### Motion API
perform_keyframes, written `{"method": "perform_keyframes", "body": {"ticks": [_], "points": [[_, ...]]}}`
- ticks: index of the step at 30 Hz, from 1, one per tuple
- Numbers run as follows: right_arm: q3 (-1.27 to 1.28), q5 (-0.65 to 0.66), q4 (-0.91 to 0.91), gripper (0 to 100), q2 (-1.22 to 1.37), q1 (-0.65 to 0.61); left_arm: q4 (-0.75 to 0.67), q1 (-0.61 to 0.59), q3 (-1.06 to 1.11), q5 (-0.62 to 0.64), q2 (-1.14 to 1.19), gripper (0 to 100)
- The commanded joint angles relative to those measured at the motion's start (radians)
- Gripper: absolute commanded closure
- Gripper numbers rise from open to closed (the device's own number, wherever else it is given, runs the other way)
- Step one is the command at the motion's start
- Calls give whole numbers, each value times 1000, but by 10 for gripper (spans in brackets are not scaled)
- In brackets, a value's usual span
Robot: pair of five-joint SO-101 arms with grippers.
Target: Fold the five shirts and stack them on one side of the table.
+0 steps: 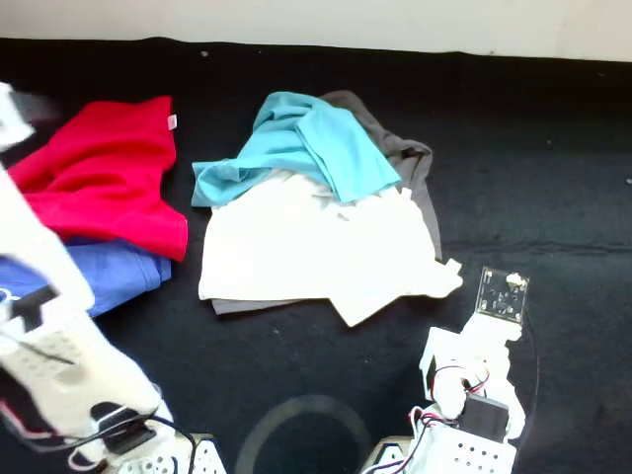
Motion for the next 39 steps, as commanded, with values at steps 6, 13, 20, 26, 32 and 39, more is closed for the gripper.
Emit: {"method": "perform_keyframes", "body": {"ticks": [6,13,20,26,32,39], "points": [[136,8,-18,991,2,-1,-11,417,45,3,150,652],[136,8,-18,991,2,-1,-14,647,44,2,338,652],[136,8,-18,991,2,-1,-187,708,44,2,466,652],[136,8,-18,991,2,-1,-265,708,45,-5,562,655],[136,8,-18,991,2,1,-299,705,42,-6,636,716],[136,8,-18,991,2,1,-229,656,-143,0,638,979]]}}
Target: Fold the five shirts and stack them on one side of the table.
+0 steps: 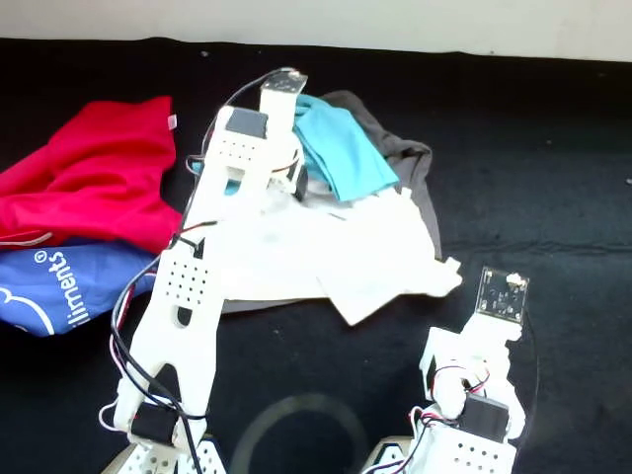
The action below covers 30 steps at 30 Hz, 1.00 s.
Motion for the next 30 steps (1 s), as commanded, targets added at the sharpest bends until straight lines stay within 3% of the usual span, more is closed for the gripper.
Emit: {"method": "perform_keyframes", "body": {"ticks": [1,6,11,22,30], "points": [[136,8,-18,991,2,1,44,-54,-163,-5,-7,997],[136,8,-18,991,2,1,149,-162,-444,-8,-10,992],[136,8,-18,991,2,1,221,-349,-429,-3,-151,992],[136,6,-18,991,2,1,218,-842,-432,-8,-456,992],[136,8,-18,991,-1,-2,163,-1115,-420,-9,-437,992]]}}
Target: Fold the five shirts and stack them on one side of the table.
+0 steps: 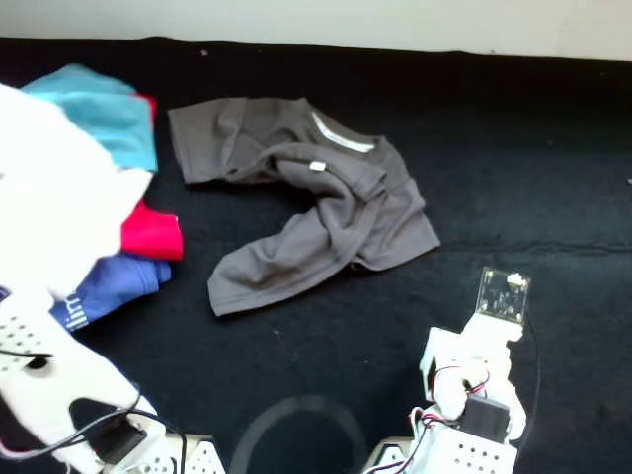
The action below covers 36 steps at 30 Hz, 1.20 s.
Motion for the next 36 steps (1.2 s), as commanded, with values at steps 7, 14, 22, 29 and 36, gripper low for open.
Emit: {"method": "perform_keyframes", "body": {"ticks": [7,14,22,29,36], "points": [[134,6,-25,991,-1,-5,-21,-153,-39,-6,168,990],[134,9,-87,991,-1,1,-21,-157,-41,-6,325,964],[131,342,-188,989,-1,-4,8,-188,-53,0,231,684],[-93,364,-165,878,10,-25,78,-150,-50,0,42,684],[-386,288,-160,762,101,-25,83,-18,-48,0,-73,684]]}}
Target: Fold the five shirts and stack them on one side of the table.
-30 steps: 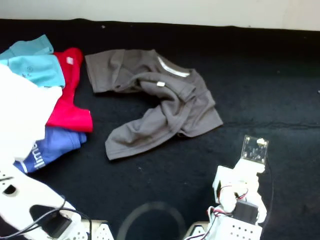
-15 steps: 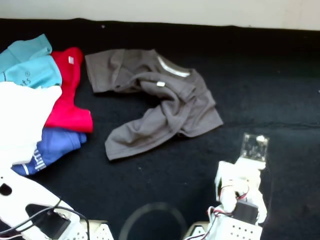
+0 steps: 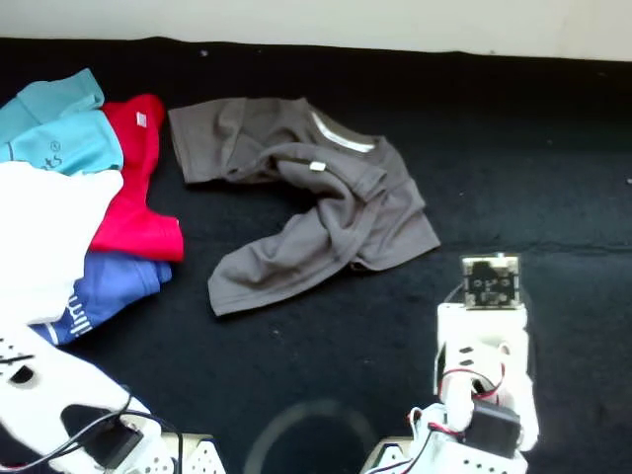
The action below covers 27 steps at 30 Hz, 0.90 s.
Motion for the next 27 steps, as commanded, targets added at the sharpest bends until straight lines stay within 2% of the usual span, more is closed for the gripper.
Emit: {"method": "perform_keyframes", "body": {"ticks": [1,5,10,12,16,19,23,27], "points": [[-174,-20,5,762,111,-8,6,104,-31,2,-107,684],[-380,-23,7,762,349,-4,6,245,91,2,-194,684],[-636,-87,71,762,613,-4,3,496,386,6,-257,681],[-713,-107,105,762,676,-4,2,610,470,64,-259,681],[-783,-104,140,762,704,-2,-3,857,590,219,-251,681],[-782,-103,151,762,680,-1,-60,1027,645,298,-209,681],[-780,-101,197,762,651,28,-158,1190,644,321,-125,681],[-779,-101,213,762,634,163,-267,1310,644,322,-35,681]]}}
